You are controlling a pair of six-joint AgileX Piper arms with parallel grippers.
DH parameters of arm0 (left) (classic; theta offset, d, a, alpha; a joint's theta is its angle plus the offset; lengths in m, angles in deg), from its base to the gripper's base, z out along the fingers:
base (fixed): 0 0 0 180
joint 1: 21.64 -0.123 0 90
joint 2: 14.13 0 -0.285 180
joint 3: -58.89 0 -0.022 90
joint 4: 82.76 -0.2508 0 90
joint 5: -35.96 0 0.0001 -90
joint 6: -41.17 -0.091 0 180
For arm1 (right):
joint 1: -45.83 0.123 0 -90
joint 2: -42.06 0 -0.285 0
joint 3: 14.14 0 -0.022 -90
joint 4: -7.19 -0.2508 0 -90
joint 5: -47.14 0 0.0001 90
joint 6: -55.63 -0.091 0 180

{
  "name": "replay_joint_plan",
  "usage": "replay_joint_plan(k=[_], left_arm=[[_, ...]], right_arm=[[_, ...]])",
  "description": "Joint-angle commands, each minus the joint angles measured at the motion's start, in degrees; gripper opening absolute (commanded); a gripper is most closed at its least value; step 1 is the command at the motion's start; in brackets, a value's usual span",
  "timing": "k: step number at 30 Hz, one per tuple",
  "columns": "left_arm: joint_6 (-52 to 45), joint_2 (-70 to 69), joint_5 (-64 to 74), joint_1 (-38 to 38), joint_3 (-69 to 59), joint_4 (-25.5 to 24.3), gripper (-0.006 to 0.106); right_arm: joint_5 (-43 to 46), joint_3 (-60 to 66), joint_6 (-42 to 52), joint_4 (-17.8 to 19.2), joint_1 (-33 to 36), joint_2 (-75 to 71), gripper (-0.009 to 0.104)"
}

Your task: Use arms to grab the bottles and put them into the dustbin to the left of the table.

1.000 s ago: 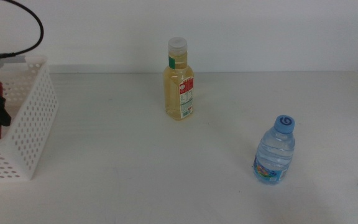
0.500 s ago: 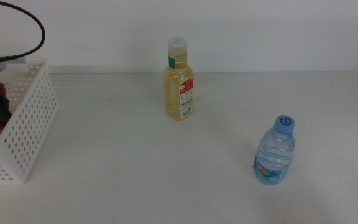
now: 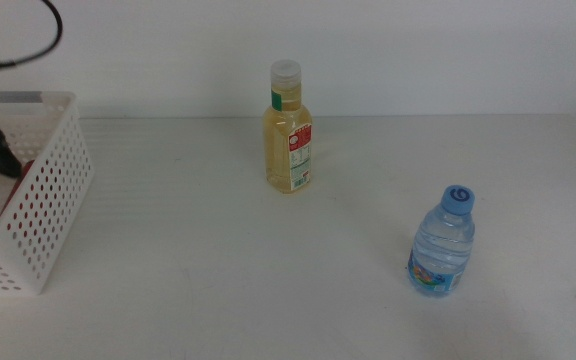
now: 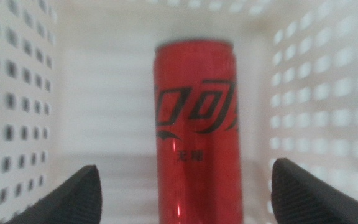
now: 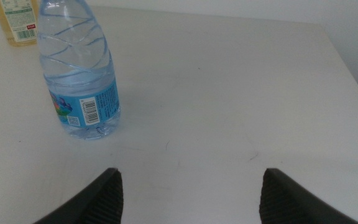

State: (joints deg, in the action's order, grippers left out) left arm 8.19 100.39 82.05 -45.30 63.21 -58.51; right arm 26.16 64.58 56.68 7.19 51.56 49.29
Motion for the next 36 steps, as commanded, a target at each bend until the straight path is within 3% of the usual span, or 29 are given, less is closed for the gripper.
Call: replay_joint_plan(k=[1, 7, 15, 19, 28, 36], left_arm=[[0.96, -6.2, -0.32, 0.2, 1.79, 2.16, 0.09], [1.77, -14.7, 1.32, 1.97, 1.62, 2.57, 0.086], [7.81, -26.46, 0.73, 13.7, 1.02, -3.15, 0.082], [8.66, -31.4, -3.43, 18.97, -3.59, -3.36, 0.082], [9.07, -41.44, -20.15, 29.43, -21.17, -2.68, 0.082], [8.36, -43.75, -47.07, 42.98, -39.57, -2.97, 0.082]], right_arm=[[3.2, -0.34, 0.72, 0.0, -0.19, -1.54, 0.057], [3.2, -0.34, 0.72, 0.0, -0.19, -1.54, 0.057], [3.2, -0.34, 0.72, 0.0, -0.19, -1.54, 0.057], [3.2, -0.34, 0.72, 0.0, -0.19, -1.54, 0.057], [3.2, -0.34, 0.72, 0.0, -0.19, -1.54, 0.057], [3.2, -0.34, 0.72, 0.0, -0.19, -1.54, 0.057]])
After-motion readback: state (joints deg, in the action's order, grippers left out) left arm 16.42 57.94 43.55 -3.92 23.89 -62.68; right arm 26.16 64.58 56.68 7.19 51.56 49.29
